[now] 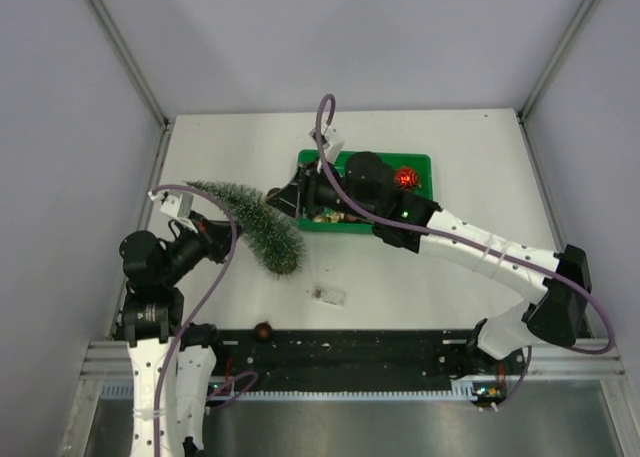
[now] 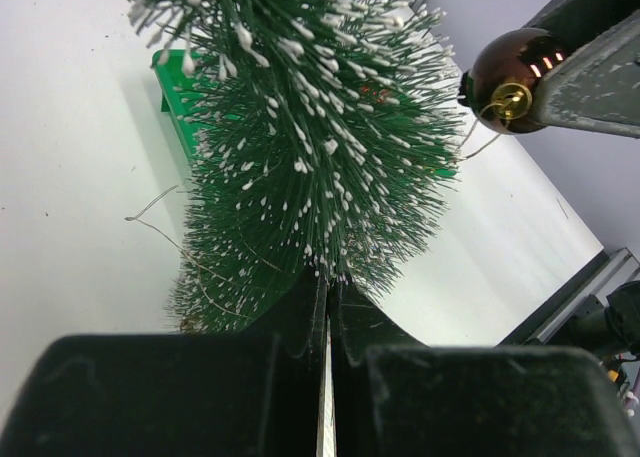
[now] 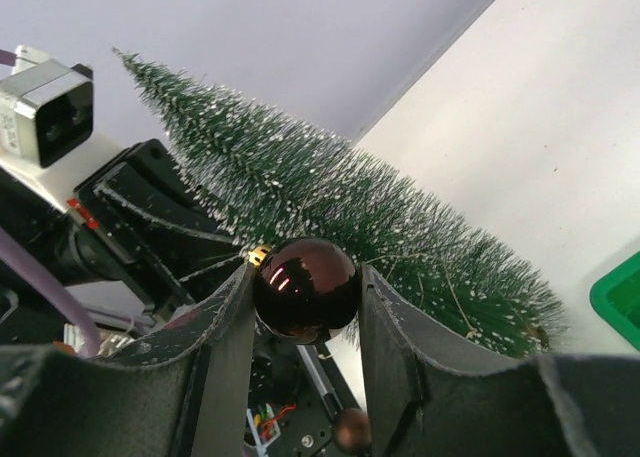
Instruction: Decorate the small christmas tree
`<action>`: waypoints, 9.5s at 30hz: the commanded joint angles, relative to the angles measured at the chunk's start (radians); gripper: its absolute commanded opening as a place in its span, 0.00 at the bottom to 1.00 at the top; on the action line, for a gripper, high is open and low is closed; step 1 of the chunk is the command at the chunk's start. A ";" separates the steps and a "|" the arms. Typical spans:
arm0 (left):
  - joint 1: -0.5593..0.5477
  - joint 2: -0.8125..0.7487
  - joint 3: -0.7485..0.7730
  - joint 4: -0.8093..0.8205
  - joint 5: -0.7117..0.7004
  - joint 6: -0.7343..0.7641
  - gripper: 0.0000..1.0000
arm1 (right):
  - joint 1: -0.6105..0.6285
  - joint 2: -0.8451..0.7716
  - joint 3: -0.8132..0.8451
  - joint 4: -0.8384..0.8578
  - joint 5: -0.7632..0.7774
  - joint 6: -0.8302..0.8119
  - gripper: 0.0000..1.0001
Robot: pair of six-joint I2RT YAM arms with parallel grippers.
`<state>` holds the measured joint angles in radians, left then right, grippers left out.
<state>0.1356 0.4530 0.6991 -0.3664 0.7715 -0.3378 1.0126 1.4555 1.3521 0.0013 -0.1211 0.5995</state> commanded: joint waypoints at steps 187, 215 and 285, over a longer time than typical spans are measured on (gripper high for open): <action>0.002 -0.019 -0.039 0.073 0.032 0.052 0.00 | -0.287 0.326 0.116 -0.455 0.325 -0.156 0.23; 0.002 0.064 -0.096 0.400 0.330 -0.165 0.00 | -0.017 -0.116 -0.005 -0.047 0.011 -0.078 0.23; 0.004 0.024 -0.087 0.225 0.310 -0.043 0.00 | 0.172 -0.136 -0.252 0.249 0.422 -0.064 0.15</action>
<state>0.1364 0.4797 0.6018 -0.1429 1.0721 -0.3710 1.1648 1.3266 1.0866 0.2169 0.2264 0.5430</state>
